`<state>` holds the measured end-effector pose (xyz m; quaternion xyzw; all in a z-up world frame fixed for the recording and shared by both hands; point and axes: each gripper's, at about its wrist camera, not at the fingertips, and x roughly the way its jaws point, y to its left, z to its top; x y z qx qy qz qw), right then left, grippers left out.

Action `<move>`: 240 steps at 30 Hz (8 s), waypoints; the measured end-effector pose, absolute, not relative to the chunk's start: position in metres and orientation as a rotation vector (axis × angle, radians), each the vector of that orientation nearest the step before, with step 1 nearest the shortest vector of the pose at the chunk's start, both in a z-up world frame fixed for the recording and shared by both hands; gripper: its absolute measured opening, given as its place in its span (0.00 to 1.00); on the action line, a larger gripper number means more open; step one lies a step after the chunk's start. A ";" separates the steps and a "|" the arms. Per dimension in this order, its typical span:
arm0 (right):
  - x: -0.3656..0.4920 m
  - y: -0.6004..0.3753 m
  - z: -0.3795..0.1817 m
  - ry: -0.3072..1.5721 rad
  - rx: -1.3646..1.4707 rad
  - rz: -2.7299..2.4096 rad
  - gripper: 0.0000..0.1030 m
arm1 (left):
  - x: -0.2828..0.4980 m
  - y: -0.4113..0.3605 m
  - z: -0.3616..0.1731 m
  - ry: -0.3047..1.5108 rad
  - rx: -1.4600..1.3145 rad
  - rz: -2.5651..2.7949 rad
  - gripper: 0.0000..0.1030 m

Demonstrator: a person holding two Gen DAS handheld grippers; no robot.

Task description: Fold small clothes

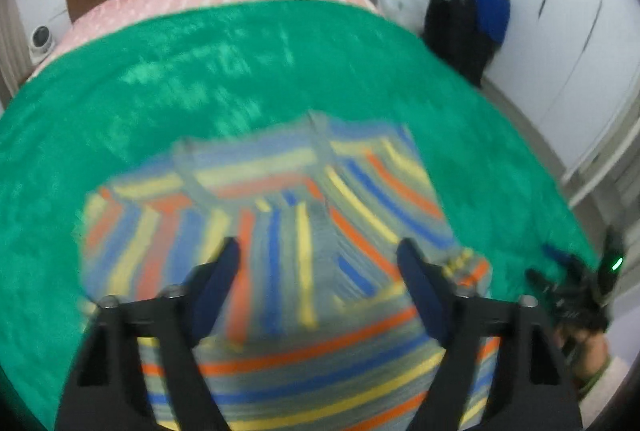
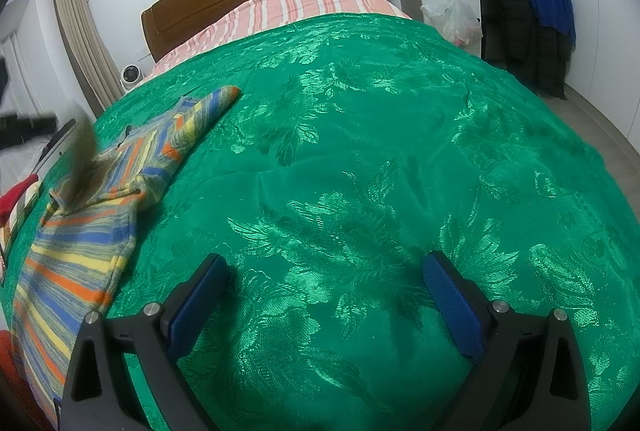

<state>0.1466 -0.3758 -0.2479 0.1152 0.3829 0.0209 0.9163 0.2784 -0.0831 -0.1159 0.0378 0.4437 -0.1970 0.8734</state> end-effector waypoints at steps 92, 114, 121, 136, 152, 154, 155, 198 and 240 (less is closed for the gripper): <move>0.102 -0.352 -0.181 0.854 0.234 0.229 0.93 | 0.072 0.160 -0.150 1.041 -0.110 -0.069 0.89; 0.001 -0.252 -0.237 1.271 0.297 0.577 0.05 | 0.027 0.112 -0.200 1.342 -0.080 -0.231 0.03; 0.028 -0.283 -0.178 1.117 0.482 0.633 0.05 | 0.067 0.142 -0.133 1.217 -0.367 -0.354 0.03; 0.334 -0.297 -0.185 0.957 0.645 0.475 0.05 | 0.376 0.143 -0.149 1.109 -0.381 -0.194 0.03; 0.365 -0.270 -0.147 1.019 0.337 0.476 0.26 | 0.276 0.207 -0.136 0.925 -0.350 -0.020 0.76; 0.371 -0.222 -0.157 1.194 0.276 0.582 0.32 | 0.239 0.208 -0.145 0.928 -0.354 -0.026 0.77; 0.378 -0.200 -0.170 1.283 0.241 0.593 0.32 | 0.219 0.207 -0.151 0.919 -0.354 -0.021 0.78; 0.221 -0.046 -0.161 0.907 -0.086 0.957 0.41 | 0.131 0.214 -0.165 0.619 -0.357 0.059 0.96; 0.194 -0.270 -0.220 0.934 0.076 0.474 0.39 | 0.210 0.119 -0.198 0.850 -0.062 -0.047 0.95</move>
